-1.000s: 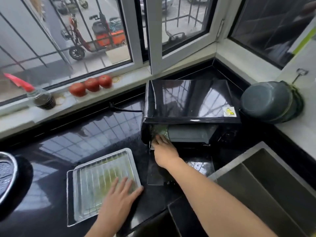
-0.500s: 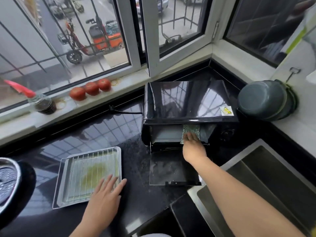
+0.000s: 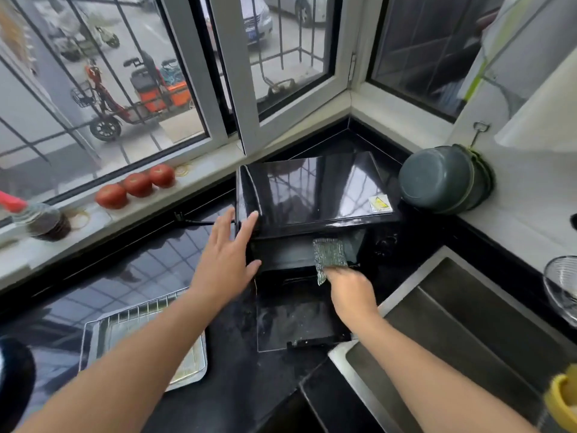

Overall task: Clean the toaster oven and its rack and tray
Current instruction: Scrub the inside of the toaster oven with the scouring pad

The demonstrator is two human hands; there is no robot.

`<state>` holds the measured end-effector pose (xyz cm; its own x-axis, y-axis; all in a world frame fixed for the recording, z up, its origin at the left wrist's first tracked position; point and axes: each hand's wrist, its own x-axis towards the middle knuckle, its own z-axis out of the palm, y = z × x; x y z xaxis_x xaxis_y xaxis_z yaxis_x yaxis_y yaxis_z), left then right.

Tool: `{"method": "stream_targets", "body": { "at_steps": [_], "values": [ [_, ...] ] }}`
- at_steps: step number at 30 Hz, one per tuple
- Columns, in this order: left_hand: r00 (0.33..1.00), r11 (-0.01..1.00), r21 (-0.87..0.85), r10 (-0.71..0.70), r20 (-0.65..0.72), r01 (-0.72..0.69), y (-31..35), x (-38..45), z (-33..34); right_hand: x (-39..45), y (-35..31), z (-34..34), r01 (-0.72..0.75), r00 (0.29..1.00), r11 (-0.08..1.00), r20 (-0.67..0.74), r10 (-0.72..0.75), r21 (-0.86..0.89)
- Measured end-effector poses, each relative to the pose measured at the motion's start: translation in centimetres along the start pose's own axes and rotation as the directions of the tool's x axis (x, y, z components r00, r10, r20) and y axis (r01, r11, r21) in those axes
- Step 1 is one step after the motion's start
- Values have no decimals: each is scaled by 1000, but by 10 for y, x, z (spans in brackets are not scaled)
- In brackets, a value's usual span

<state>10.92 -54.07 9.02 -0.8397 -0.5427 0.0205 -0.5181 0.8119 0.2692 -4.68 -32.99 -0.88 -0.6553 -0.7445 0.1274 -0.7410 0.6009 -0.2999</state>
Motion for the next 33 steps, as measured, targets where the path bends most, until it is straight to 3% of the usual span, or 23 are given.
{"method": "stream_targets", "body": {
  "at_steps": [3,9,18,29,33],
  "values": [
    [994,989,138,44,99,-58,4,45,-2,-27,-3,3,11,998,993,-63,-3,120],
    [999,983,177,42,6,-42,13,51,12,-63,12,6,-38,998,990,-45,44,135],
    [993,956,290,10,113,-43,34,65,-16,-50,6,-43,-223,957,915,-101,270,337],
    [927,965,262,-75,369,-26,43,91,-73,-12,-16,-126,-193,978,922,-14,210,334],
    [854,977,213,-94,512,-19,40,96,-91,1,-28,-150,-87,995,984,61,78,158]
  ]
}}
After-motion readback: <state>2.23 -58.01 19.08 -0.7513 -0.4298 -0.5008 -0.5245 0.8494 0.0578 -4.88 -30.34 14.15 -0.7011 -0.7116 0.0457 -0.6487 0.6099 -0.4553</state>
